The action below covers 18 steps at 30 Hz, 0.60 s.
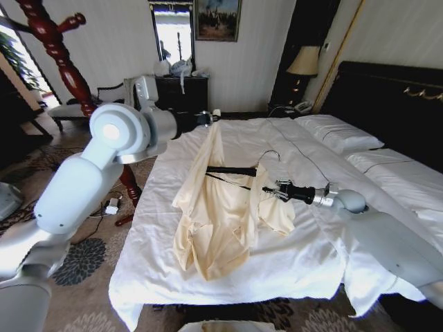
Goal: Pick up the clothes from the bed and hang them on the clothes hanger.
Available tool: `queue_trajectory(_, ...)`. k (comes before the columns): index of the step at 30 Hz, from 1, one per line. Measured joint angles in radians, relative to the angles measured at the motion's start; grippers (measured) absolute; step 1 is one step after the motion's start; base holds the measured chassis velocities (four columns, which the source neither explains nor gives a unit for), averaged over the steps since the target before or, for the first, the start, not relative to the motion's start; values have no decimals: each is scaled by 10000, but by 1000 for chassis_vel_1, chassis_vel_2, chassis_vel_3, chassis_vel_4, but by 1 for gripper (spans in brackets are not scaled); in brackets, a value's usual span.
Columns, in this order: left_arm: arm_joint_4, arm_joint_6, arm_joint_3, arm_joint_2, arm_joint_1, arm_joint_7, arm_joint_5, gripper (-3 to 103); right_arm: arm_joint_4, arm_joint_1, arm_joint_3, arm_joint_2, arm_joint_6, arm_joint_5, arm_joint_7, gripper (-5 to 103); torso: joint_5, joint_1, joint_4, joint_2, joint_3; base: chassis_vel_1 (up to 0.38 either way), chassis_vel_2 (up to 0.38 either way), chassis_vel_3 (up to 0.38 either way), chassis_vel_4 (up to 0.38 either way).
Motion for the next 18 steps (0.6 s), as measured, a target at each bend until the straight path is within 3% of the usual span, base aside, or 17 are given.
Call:
queue_trajectory(7,-617,66,675,-246,-38,-142,31,0,-84,512,-323,322,-10,111,684,18,0,0,0,0,0,0,0,0,0)
queue_trajectory(18,-1920,205,294,796,602,-22,-246,0,-728,1358,-731,689,-61,-198,1040,18,-1,-1,-1,0,0,0,0,0,0)
